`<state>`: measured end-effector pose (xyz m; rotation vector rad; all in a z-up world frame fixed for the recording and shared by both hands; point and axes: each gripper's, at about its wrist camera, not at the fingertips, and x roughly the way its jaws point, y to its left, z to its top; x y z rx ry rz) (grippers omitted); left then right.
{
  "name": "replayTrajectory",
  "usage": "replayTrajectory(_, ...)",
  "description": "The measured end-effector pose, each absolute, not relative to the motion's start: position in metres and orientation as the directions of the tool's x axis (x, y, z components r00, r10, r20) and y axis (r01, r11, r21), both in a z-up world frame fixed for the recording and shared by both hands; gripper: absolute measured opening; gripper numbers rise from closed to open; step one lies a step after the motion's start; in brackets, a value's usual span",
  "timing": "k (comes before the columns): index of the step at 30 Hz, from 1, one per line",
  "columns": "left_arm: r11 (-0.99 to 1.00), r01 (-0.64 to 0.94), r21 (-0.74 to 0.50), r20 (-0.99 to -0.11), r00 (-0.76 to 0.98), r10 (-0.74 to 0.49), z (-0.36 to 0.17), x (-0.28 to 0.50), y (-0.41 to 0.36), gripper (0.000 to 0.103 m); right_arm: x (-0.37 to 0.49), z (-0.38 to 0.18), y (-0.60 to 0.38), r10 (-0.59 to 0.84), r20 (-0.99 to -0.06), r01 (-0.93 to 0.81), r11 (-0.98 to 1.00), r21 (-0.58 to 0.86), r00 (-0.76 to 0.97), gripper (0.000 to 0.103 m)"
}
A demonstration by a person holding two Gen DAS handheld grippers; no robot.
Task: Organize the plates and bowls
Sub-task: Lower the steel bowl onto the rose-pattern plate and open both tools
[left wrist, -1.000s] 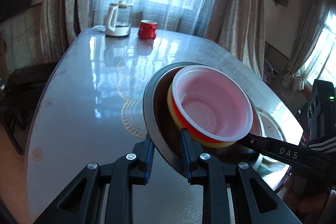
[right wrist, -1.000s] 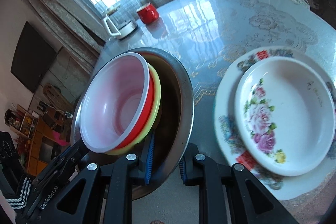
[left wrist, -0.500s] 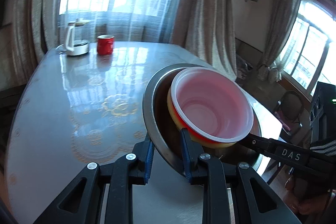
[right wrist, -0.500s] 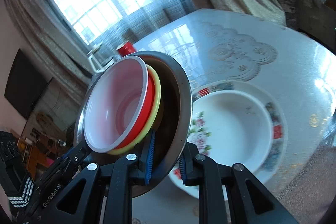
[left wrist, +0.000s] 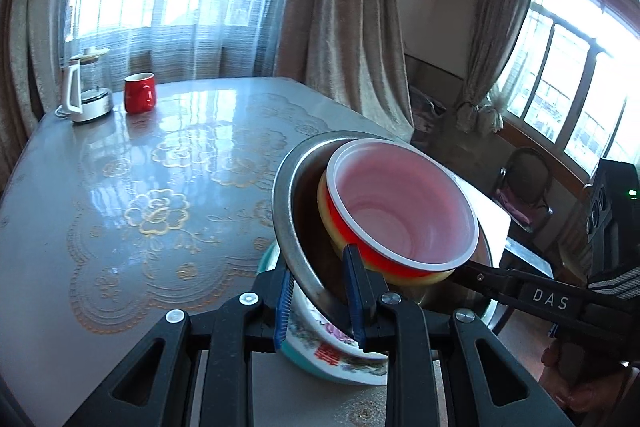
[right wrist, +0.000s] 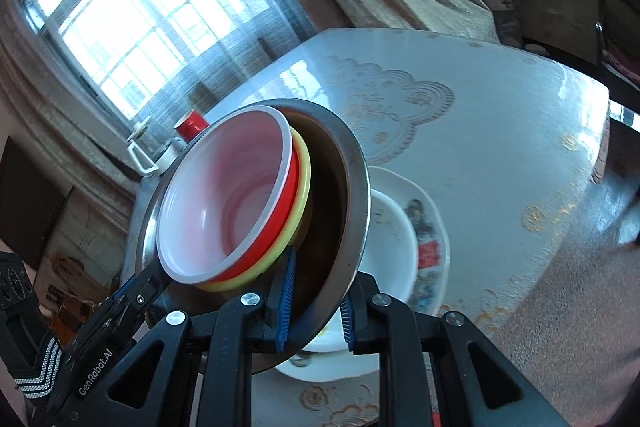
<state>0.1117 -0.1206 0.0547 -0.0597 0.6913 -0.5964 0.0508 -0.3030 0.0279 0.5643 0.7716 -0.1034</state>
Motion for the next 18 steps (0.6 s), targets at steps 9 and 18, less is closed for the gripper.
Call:
replayTrajectory(9, 0.833, 0.504, -0.229, -0.611, 0.592, -0.526, 0.044, 0.111, -0.137, 0.025, 0.049, 0.014, -0.316, 0.105, -0.708, 0.332, 0.829, 0.45, 0.698, 0.02)
replayTrajectory(18, 0.839, 0.497, -0.222, -0.646, 0.569, -0.509, 0.028, 0.11, -0.143, 0.026, 0.048, 0.001, -0.32, 0.108, -0.736, 0.362, 0.817, 0.449, 0.668, 0.02)
